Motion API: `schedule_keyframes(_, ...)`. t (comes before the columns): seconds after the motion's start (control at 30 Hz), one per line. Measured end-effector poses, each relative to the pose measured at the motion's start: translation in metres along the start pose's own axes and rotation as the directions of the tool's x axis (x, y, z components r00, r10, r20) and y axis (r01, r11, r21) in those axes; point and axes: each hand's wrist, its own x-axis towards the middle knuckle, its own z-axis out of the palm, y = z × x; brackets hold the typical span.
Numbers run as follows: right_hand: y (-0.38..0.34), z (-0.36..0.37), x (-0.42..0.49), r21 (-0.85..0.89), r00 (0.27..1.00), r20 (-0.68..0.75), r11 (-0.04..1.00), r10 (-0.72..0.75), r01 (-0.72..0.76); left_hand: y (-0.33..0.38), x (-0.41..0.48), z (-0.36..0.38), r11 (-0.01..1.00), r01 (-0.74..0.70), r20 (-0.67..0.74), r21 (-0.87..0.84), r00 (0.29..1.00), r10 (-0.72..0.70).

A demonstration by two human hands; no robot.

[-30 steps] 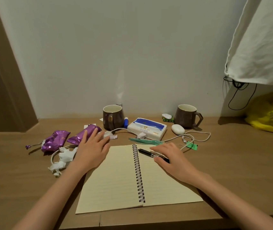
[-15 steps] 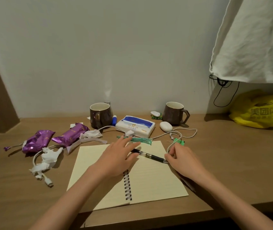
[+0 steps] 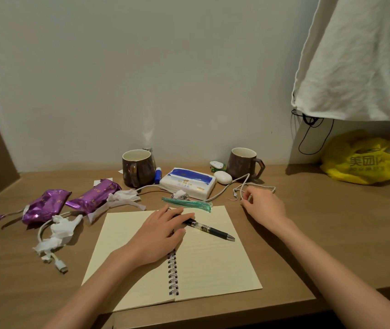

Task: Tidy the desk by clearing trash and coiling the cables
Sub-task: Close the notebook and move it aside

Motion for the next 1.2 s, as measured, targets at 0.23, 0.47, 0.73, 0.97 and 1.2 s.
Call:
schedule_keyframes(0.23,-0.007,0.004,-0.003,0.008,0.971,-0.226,0.997,-0.07,0.074,0.002,-0.008,0.003,1.0,0.014,-0.026,-0.027,1.0,-0.015)
schedule_keyframes(0.47,-0.057,0.005,-0.027,0.158,0.915,0.006,0.904,-0.404,0.398,0.005,-0.012,0.003,1.0,0.016,-0.014,-0.023,1.0,-0.016)
schedule_keyframes(0.73,-0.067,0.028,-0.011,0.192,0.932,0.025,0.917,-0.361,0.35,0.007,-0.022,0.006,0.999,0.007,-0.035,-0.036,0.999,-0.009)
schedule_keyframes(0.97,-0.071,0.022,-0.012,0.285,0.949,-0.038,0.907,-0.313,0.311,0.008,-0.026,0.007,0.996,0.012,-0.065,-0.088,0.998,-0.018)
schedule_keyframes(1.2,-0.081,-0.015,-0.056,0.313,0.845,0.33,0.893,-0.42,0.322,0.008,-0.021,0.0,0.962,0.087,-0.083,-0.261,0.99,-0.112)
